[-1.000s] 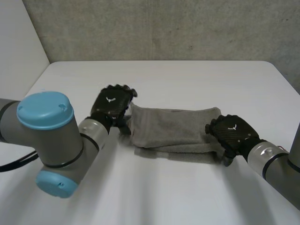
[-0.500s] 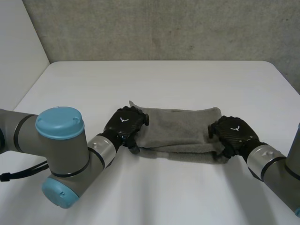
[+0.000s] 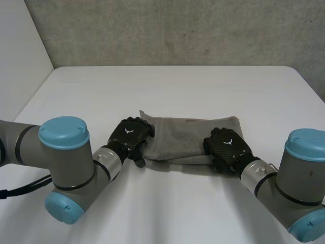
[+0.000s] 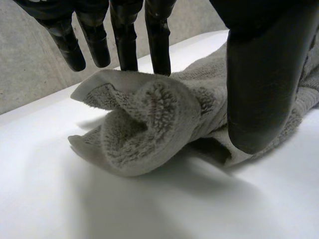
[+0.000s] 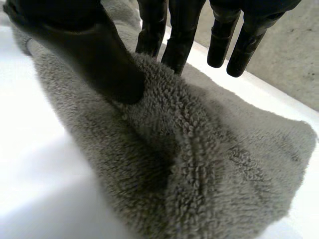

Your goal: Fold the towel.

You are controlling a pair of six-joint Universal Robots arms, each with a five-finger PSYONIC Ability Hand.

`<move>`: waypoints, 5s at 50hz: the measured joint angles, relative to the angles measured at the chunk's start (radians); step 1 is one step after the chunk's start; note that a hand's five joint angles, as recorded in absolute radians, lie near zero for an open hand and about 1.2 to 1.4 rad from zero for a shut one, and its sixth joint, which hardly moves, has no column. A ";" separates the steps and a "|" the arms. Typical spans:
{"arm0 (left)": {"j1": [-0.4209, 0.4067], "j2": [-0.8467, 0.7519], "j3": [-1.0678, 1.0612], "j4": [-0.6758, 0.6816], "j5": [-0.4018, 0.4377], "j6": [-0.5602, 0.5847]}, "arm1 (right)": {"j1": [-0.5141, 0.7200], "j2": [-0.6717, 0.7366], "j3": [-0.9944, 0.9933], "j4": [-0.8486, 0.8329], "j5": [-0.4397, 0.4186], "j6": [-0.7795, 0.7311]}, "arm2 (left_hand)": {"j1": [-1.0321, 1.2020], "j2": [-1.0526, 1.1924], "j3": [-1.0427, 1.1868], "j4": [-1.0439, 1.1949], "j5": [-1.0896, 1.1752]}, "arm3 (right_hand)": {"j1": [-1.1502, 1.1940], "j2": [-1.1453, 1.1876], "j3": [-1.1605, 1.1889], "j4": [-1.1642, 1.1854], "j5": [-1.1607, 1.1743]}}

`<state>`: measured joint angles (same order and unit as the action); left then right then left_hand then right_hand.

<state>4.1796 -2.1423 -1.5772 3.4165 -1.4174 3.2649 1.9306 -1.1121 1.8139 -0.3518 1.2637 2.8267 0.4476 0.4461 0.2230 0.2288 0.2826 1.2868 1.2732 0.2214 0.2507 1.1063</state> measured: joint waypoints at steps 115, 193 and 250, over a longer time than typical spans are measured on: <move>-0.055 -0.050 0.038 -0.128 0.130 0.021 | -0.407 -0.195 0.250 0.048 -0.137 -0.196 | -0.082 -0.083 0.000 0.000 -0.121 | -0.002 0.000 0.000 0.000 0.034; 0.276 0.378 -0.128 -0.149 0.139 -0.198 | 0.362 0.155 -0.404 0.241 -0.129 -0.270 | -0.186 -0.187 0.000 0.000 -0.219 | -0.266 -0.246 0.000 0.000 -0.246; -0.103 -0.068 0.134 -0.106 -0.031 -0.293 | -0.005 0.131 -0.333 0.269 -0.033 0.403 | -0.186 -0.187 0.000 0.000 -0.219 | -1.052 -1.018 0.000 0.000 -1.040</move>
<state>4.0767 -2.2103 -1.4429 3.3102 -1.4482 2.9718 1.9258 -0.9807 1.4807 -0.0832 1.2307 3.2299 0.2613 0.2589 0.2230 0.2288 0.0637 0.2350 0.2554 0.2214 0.2507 0.0666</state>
